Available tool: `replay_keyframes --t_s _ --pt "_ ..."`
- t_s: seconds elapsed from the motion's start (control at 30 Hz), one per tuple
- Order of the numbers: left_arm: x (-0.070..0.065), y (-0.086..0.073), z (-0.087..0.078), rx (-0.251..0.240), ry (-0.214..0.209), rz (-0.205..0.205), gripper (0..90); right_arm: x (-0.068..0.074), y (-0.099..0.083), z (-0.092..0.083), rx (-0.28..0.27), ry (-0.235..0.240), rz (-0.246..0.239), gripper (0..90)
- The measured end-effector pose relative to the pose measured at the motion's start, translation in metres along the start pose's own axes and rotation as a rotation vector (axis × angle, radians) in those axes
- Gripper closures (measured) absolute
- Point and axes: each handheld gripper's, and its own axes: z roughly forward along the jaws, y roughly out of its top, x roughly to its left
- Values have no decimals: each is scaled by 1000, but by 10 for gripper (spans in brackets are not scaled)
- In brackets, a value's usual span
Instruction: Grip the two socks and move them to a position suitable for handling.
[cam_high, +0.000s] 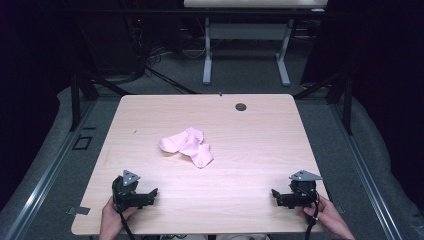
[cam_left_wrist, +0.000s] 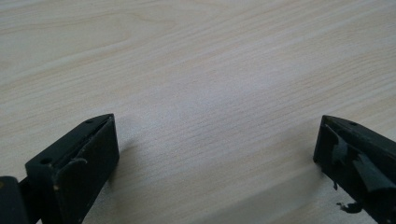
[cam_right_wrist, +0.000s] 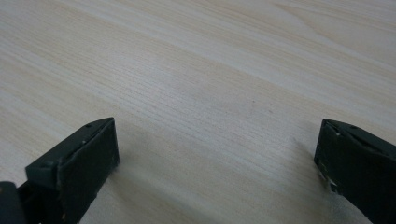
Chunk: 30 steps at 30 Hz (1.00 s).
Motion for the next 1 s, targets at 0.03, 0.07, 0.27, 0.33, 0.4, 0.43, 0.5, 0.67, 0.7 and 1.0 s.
replay_keyframes --t_s 0.03,0.07,0.27,0.33,0.4,0.43,0.5,0.67,0.7,1.0 --pt "0 0 0 0 0 0 0 0 0 0 0 0 0 0" --pt "0 0 0 -1 1 0 0 -1 0 0 0 6 -11 0" --pt "0 0 0 -2 2 -3 0 -8 1 1 4 60 -68 0" --pt "0 0 0 -2 1 -4 0 -7 2 1 4 59 -68 0" --pt "0 0 0 -3 2 -3 0 -7 2 1 5 59 -71 0" --pt "0 0 0 -3 2 -2 0 -7 2 1 8 59 -71 0" --pt "0 0 0 -3 2 -2 0 -5 3 2 6 57 -63 0" --pt "0 1 0 6 0 1 0 -3 6 4 14 47 -57 0" --pt "0 2 1 7 -4 3 0 -3 6 4 14 43 -58 0" --pt "-3 19 -2 -8 -39 -9 0 -3 6 5 11 33 -44 0"
